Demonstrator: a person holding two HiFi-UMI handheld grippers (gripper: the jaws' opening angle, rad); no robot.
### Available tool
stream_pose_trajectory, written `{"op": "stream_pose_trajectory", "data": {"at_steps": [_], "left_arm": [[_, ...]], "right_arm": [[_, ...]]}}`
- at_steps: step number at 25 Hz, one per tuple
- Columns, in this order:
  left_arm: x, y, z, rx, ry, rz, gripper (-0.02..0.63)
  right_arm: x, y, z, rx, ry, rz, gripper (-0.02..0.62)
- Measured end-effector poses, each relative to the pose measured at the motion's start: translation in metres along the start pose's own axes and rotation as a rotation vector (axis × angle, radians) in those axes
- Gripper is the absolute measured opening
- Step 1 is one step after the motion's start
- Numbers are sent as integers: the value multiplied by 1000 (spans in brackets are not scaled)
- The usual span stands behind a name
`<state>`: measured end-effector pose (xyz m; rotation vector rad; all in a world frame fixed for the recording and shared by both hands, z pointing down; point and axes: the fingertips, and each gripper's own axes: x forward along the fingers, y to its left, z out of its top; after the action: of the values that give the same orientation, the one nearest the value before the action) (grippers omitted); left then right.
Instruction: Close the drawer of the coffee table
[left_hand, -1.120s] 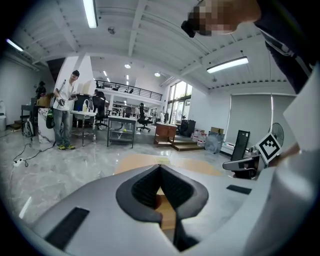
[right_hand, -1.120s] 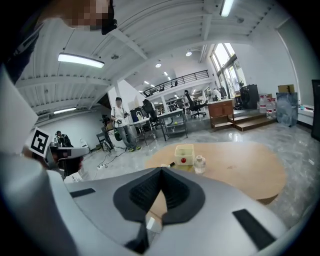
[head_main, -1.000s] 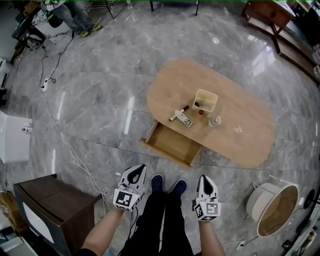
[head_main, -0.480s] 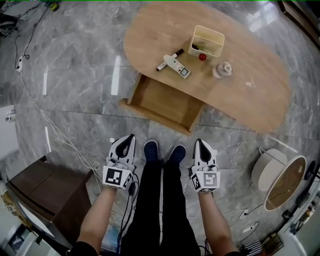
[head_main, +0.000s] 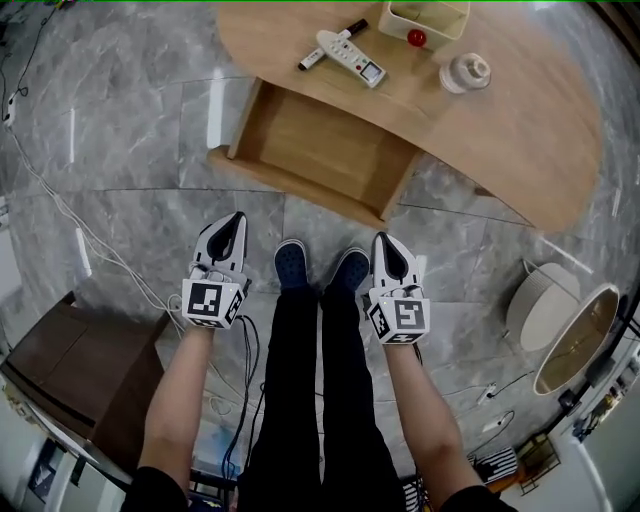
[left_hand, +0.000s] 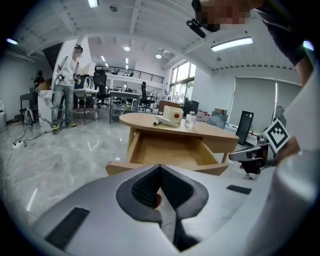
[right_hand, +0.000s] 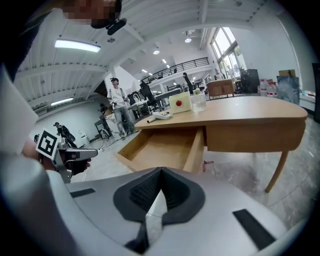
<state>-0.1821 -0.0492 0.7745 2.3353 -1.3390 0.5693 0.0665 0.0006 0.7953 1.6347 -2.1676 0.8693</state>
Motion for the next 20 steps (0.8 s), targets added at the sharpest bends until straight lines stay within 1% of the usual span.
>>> {"op": "stream_pose_trajectory", "data": {"at_steps": [3, 6, 10, 14, 17, 20], "left_arm": [[10, 3, -15, 27, 1, -20, 25], [29, 9, -33, 16, 12, -13, 25], [51, 5, -52, 4, 46, -24, 25], [73, 5, -50, 1, 43, -32, 25], [82, 6, -42, 10, 38, -35, 25], [80, 6, -38, 9, 34, -33, 25]], "right_arm": [[5, 1, -20, 34, 13, 2, 26], [15, -2, -39, 50, 38, 7, 26], [20, -4, -55, 84, 79, -11, 26], [27, -12, -57, 139, 83, -46, 26], [27, -14, -56, 184, 60, -62, 26], [25, -14, -53, 223, 32, -73, 26]]}}
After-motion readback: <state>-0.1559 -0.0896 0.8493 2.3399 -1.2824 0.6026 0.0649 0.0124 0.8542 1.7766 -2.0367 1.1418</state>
